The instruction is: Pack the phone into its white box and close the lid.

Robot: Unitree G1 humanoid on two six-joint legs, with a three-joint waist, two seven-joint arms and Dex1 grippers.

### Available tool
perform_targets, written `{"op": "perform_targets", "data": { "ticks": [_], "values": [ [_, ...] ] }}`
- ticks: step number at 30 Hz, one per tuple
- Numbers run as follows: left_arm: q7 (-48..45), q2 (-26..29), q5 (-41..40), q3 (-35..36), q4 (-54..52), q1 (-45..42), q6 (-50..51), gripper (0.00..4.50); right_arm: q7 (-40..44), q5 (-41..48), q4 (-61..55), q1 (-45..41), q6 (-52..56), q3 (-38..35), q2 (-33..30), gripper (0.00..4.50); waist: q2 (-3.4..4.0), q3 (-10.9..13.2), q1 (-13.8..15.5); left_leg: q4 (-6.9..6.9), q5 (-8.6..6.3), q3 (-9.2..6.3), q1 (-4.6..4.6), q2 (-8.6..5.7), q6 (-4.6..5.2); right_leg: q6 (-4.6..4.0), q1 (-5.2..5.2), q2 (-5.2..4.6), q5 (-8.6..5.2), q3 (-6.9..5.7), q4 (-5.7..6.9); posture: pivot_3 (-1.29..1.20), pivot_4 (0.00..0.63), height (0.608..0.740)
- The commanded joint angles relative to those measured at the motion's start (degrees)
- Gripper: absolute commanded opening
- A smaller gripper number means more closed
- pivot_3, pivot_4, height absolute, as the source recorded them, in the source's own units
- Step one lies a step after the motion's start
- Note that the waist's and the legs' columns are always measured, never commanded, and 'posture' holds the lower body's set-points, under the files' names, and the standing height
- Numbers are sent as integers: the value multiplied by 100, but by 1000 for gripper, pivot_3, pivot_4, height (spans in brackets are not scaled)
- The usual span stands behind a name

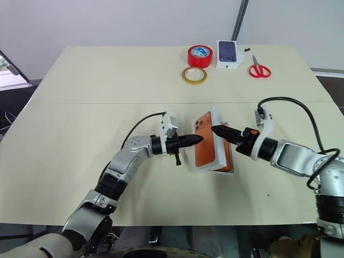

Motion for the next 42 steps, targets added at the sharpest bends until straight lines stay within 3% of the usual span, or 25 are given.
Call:
{"op": "perform_targets", "data": {
  "ticks": [1,6,12,15,17,20,26,42],
  "values": [
    [-82,-34,24,-16,-57,-128,-177,0,766,-1267,-304,258,-56,-98,-523,3838,0,0,25,0,0,0,0,0,0,0,0,0,0,0,0,0,150,740],
    [-96,-13,70,-20,-1,-126,-261,0,1762,-2565,-594,554,-333,-94,-923,3838,0,0,24,0,-1,0,-1,0,2,0,0,0,0,0,-5,0,150,740],
    [-86,230,36,91,-225,-146,21,0,2140,-4418,-972,440,-1365,323,-744,3838,-1,1,17,0,-1,0,3,1,2,0,0,4,0,0,-2,0,150,740],
    [-103,482,30,123,-367,-167,200,0,2182,-5280,-927,393,-1874,549,-627,2536,-1,0,20,0,-1,-1,3,1,1,0,0,5,0,0,-2,0,150,740],
    [-53,709,112,103,-523,-309,376,0,2218,-6521,-975,651,-2796,1023,-728,1456,-1,0,24,0,-1,-1,4,0,1,0,0,5,0,0,-2,0,150,740],
    [-216,1078,402,-177,-565,-356,358,0,2266,-6872,-1253,845,-3150,1027,-396,70,-1,1,33,0,0,-2,2,0,0,1,0,4,0,0,-3,0,150,740],
    [-110,1177,810,-315,-229,-207,-346,0,2497,-7382,-1407,1056,-3365,1028,-72,70,-1,0,29,2,0,-2,5,-1,-1,1,2,3,0,0,-3,0,150,740],
    [-105,227,778,-311,704,-683,-493,0,2884,-8282,-1645,1041,-3324,1172,153,70,-1,0,20,4,0,-1,9,-2,-1,0,3,5,0,0,4,0,150,740]
  ]
}}
